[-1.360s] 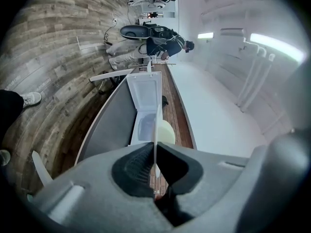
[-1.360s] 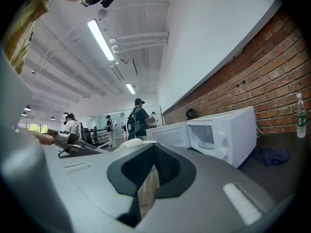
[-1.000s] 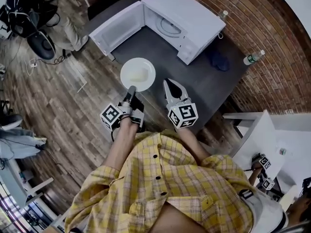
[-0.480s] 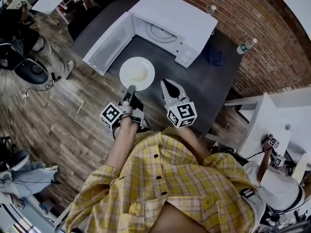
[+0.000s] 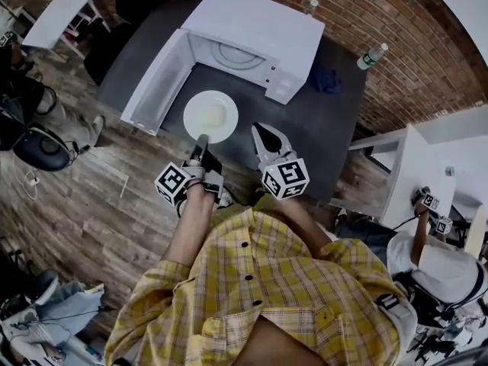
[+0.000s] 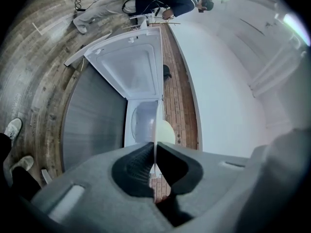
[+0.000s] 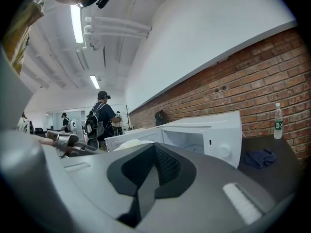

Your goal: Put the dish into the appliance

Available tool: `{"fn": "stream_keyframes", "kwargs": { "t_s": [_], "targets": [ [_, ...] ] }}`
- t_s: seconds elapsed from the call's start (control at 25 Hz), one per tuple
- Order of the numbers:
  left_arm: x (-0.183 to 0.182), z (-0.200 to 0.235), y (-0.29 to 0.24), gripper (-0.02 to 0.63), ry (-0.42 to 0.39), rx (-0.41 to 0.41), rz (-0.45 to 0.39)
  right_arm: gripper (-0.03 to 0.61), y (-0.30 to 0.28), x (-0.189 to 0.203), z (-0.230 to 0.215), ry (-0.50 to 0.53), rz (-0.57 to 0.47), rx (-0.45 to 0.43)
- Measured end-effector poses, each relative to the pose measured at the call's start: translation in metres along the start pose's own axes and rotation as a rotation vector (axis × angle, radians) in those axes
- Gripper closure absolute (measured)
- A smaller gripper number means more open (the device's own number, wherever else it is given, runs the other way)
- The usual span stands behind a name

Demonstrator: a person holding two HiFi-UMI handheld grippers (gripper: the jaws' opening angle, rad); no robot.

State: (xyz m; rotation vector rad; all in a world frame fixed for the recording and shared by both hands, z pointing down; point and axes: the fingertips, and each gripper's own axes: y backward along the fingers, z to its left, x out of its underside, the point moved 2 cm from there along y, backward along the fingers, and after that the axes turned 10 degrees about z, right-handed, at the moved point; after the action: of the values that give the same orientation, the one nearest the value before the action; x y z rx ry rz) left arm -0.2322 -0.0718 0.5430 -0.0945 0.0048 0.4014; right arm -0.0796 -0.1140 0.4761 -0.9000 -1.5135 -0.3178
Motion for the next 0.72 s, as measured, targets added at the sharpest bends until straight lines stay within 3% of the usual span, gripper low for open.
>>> {"fn": "stream_keyframes", "kwargs": {
  "t_s": [0.4, 0.72],
  "targets": [
    [-0.017, 0.002, -0.037, 0.601, 0.005, 0.012, 0.034, 0.577, -0.021, -0.001, -0.034, -0.032, -0.01, 0.058],
    [-0.03, 0.014, -0.072, 0.601, -0.03, -0.041, 0.067, 0.577, -0.04, 0.003, -0.051, -0.043, 0.003, 0.053]
  ]
}}
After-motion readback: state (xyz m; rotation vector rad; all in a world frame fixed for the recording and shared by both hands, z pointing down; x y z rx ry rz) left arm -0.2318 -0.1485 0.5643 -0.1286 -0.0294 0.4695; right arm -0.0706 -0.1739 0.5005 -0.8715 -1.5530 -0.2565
